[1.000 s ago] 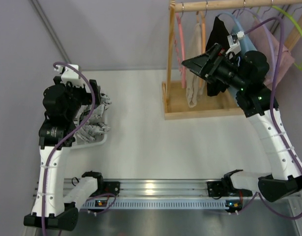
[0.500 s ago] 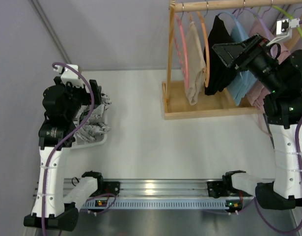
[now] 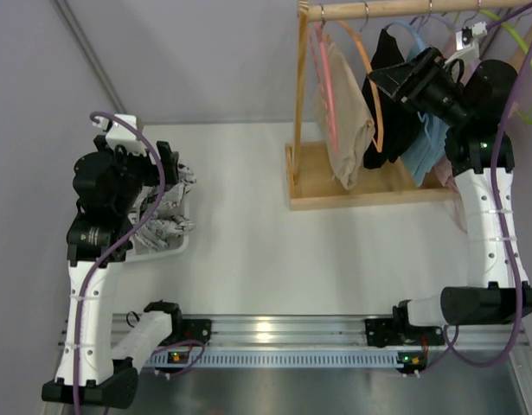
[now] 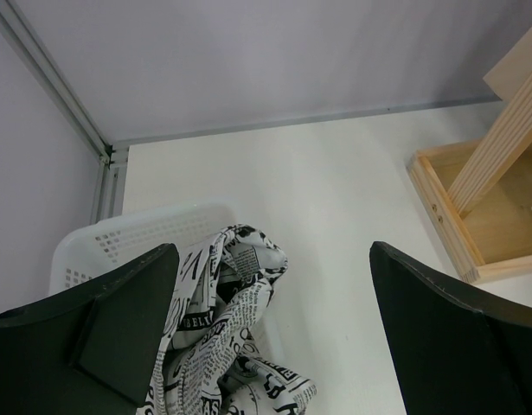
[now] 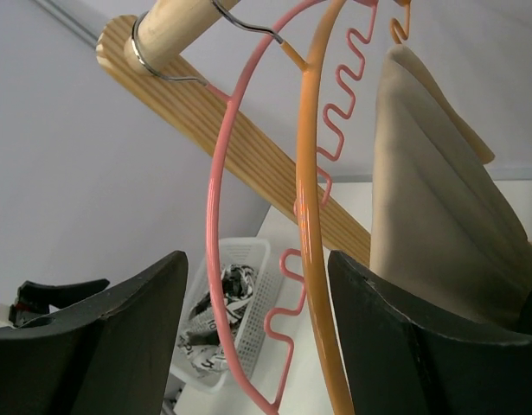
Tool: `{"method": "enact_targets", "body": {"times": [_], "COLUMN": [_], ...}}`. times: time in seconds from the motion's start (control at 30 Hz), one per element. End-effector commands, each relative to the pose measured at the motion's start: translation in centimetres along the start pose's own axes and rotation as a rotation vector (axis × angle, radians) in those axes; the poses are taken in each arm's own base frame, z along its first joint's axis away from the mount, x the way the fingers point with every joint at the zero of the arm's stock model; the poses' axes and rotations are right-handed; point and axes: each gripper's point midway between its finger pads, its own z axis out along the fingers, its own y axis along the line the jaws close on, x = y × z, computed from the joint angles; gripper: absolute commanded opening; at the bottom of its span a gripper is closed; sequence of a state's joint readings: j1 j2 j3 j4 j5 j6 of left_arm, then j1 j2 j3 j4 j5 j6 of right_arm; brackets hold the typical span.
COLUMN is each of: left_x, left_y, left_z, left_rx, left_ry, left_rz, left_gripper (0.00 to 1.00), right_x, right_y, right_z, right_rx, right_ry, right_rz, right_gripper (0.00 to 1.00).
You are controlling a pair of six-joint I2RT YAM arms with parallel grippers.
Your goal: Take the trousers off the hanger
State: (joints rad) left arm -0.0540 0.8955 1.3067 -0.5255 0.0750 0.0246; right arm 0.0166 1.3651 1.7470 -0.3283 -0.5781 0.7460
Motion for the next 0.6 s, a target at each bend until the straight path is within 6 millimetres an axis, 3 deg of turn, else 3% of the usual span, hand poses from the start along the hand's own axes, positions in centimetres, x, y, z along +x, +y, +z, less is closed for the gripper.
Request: {"method": "enact_targets", "body": {"times": [0.0,0.1,0.3,0.5,0.57], "left_x": [-0.7,-0.7,-0.6,-0.3,-0.4], "left_y": [-0.2,-0.3,-0.2,-0.1,0.0], "left_z": [-0.3,-0.3,-0.4,-0.7,-0.8], "left_rx": [0.01,0.015,0.011,0.007,0.0], "left_ry": [-0.035,-0.033,-0.033,-0.033,-0.036], "left_rz": [0.0,-0.005,-0.001,0.015,0.021], "left_gripper": [0.98,0.98,0.98,0.98,0.98], "right_x": [-2.1,-1.2,1.1,1.7,1.6], "right_y": [1.3,-0.1,0.2,1.2,1.7], "right_z": [0.5,2.3,4.6,6.2,6.4], "right_rx": [-0.058,-0.06,-0.099,-0.179,-0.202], "right_ry": [-0.067,-0.038,0.025,0.047,0.044], "right_rz": [-0.036,0.022,0.052,0.124,0.143], "right_gripper": [0.67,0.66,0.63,0.53,0.44]}}
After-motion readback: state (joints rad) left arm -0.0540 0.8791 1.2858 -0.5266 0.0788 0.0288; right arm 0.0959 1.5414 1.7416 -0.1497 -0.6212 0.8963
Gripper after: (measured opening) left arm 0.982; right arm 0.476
